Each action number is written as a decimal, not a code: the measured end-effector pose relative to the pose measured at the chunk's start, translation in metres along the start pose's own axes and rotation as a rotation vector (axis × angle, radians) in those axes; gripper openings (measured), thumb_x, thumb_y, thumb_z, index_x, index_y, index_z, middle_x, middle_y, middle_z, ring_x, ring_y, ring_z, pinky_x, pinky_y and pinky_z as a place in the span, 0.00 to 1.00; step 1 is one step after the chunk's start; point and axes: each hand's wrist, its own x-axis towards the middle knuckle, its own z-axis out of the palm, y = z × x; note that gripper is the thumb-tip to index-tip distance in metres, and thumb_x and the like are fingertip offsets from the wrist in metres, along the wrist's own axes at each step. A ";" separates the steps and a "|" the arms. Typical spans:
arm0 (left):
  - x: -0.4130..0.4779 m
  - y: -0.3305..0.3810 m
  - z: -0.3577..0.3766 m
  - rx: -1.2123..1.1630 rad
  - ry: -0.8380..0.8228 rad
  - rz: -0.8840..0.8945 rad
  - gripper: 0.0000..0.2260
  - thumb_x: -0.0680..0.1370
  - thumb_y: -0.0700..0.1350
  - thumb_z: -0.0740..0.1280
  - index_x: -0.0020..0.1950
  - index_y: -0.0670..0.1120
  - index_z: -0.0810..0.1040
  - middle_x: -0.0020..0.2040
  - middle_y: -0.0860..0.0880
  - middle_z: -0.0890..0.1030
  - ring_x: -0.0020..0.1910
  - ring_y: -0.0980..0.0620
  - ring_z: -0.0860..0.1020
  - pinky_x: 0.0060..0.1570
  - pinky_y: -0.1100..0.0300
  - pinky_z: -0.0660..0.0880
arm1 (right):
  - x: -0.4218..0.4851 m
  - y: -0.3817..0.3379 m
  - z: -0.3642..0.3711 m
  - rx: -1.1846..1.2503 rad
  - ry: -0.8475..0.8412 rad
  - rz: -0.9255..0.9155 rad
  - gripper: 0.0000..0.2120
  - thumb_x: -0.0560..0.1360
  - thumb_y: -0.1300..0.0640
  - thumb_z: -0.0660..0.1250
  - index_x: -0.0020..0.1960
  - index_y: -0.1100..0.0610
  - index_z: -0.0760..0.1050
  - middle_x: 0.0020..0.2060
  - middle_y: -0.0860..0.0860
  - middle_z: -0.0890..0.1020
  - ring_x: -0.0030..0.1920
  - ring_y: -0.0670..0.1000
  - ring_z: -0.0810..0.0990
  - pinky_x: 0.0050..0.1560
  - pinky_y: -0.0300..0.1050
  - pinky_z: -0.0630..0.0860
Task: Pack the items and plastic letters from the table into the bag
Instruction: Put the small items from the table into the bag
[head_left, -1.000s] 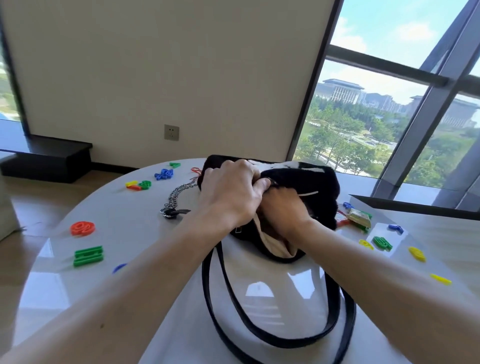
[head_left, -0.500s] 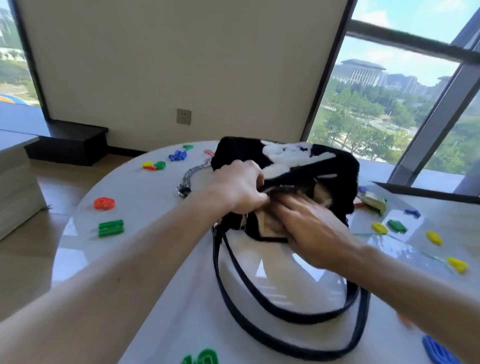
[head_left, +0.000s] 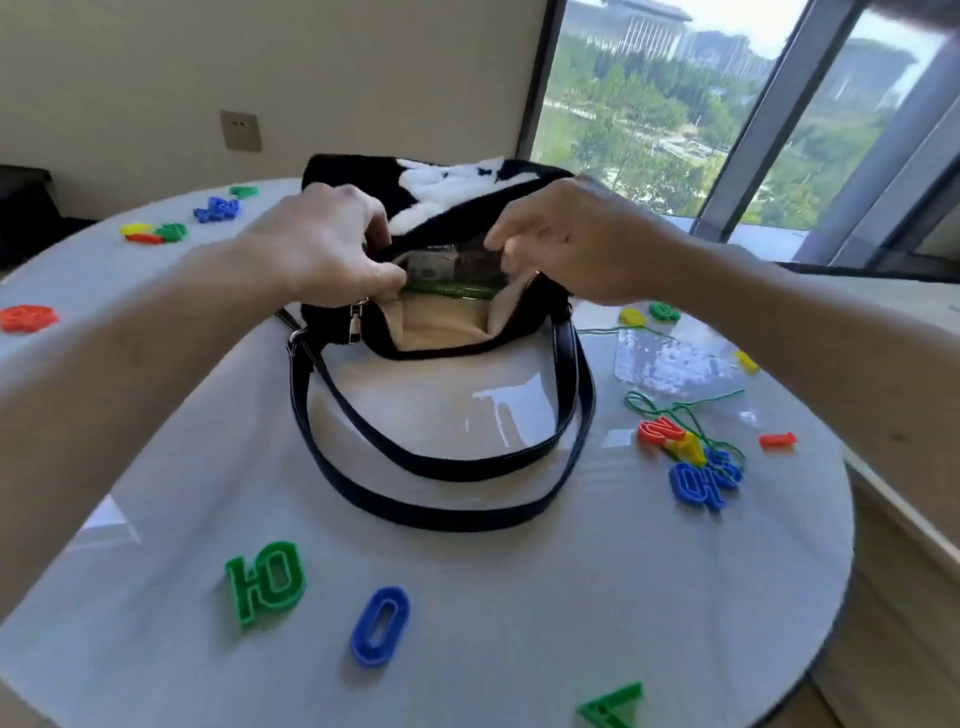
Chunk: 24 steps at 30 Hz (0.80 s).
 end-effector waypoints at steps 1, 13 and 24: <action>0.000 0.002 0.000 0.015 0.040 0.017 0.14 0.74 0.54 0.73 0.55 0.48 0.78 0.50 0.48 0.80 0.51 0.45 0.78 0.52 0.48 0.77 | -0.009 0.007 -0.012 0.029 0.063 0.016 0.12 0.78 0.57 0.62 0.53 0.52 0.83 0.40 0.44 0.85 0.45 0.45 0.83 0.47 0.40 0.77; -0.006 0.043 0.015 0.008 0.137 0.193 0.16 0.74 0.55 0.70 0.58 0.49 0.78 0.52 0.51 0.73 0.56 0.46 0.73 0.58 0.46 0.71 | -0.070 0.130 0.000 -0.140 -0.534 0.709 0.35 0.72 0.37 0.71 0.70 0.58 0.72 0.66 0.54 0.77 0.62 0.56 0.76 0.62 0.49 0.72; -0.014 0.053 0.015 -0.034 0.270 0.189 0.15 0.75 0.53 0.70 0.59 0.47 0.79 0.56 0.46 0.75 0.60 0.43 0.72 0.62 0.45 0.67 | -0.072 0.144 0.011 0.048 -0.487 0.678 0.49 0.57 0.31 0.76 0.71 0.52 0.70 0.68 0.52 0.73 0.61 0.53 0.72 0.65 0.49 0.71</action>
